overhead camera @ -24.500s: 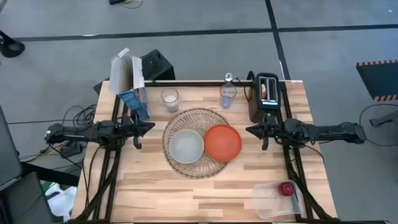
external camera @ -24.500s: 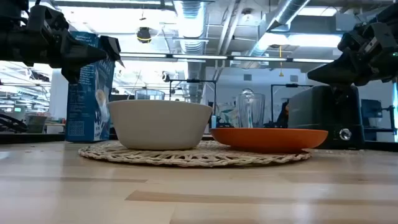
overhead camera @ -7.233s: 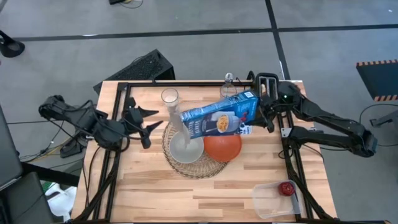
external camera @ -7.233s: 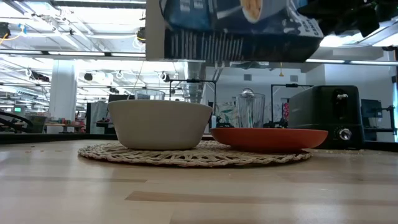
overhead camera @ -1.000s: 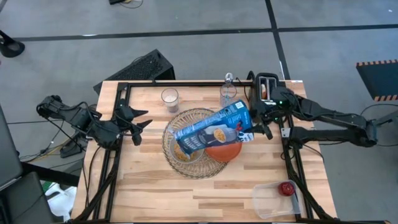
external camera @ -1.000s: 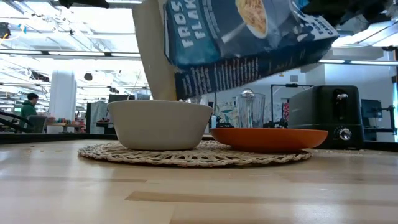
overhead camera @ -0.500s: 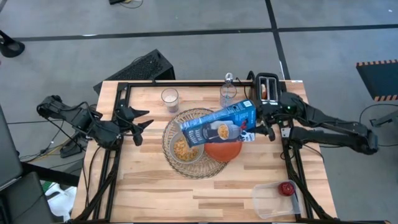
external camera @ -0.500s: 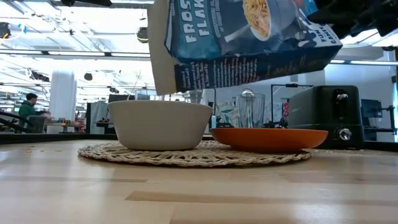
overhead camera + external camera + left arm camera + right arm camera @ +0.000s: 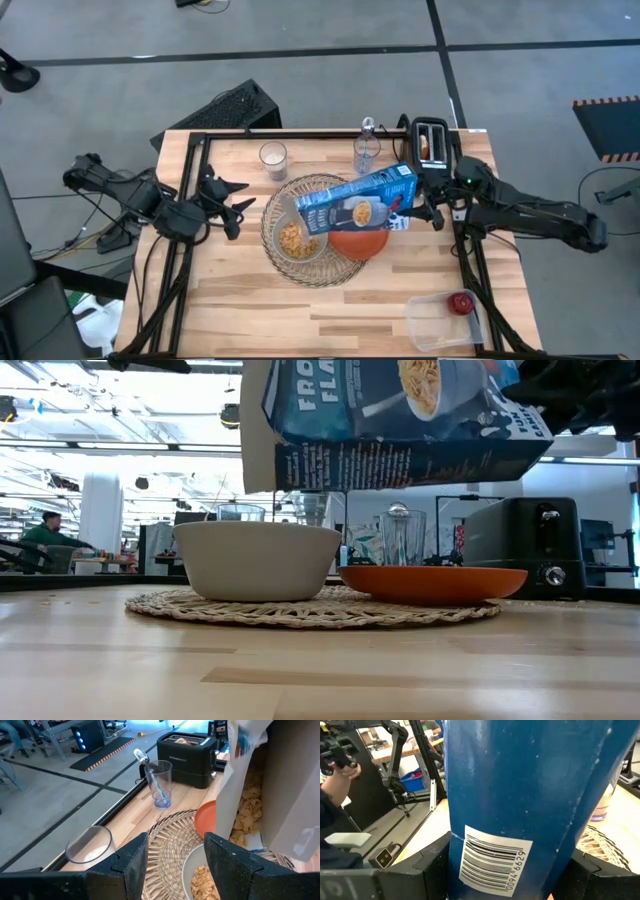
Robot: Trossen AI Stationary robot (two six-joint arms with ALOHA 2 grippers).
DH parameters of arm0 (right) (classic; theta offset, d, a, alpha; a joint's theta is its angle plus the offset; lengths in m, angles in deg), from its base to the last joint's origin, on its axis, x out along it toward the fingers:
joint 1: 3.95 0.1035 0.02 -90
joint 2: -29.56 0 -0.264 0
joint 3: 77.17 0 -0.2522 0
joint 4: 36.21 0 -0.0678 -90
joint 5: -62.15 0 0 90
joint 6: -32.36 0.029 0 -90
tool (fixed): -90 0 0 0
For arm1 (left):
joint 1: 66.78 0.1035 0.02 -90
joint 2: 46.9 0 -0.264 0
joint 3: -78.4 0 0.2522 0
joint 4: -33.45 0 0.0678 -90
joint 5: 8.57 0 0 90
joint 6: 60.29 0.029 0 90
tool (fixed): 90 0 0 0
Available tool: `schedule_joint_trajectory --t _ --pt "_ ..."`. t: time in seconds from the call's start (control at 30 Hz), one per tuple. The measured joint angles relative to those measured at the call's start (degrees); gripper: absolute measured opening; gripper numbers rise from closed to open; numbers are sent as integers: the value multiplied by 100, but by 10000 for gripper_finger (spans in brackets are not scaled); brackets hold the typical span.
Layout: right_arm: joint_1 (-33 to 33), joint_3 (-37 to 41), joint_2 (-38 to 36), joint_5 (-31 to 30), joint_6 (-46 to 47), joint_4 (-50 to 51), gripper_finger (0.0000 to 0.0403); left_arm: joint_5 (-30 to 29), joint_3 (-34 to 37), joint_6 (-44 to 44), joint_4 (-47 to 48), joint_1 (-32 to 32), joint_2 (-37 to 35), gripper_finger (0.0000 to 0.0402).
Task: Arrange a breakfast setting
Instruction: Pour the cereal from the cereal box into the white bowl
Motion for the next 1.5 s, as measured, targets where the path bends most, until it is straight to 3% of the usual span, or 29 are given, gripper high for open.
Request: schedule_joint_trajectory --t 0.67,0.8,1.0,1.23,1.5 --pt "2 1358 -155 -118 831 -2927 280 -15 0 118 -488 2 175 180" --pt "-2 1562 -162 -318 946 -3844 280 -16 0 233 -625 2 171 180" --pt "7 1623 -151 -657 965 -4353 280 -15 2 345 -828 0 173 180" --pt "7 1623 -146 -914 1011 -5612 280 -17 2 859 -1391 1 173 180" --pt "7 1616 175 -1330 1056 -7273 280 -9 2 2133 -2664 75 173 180"
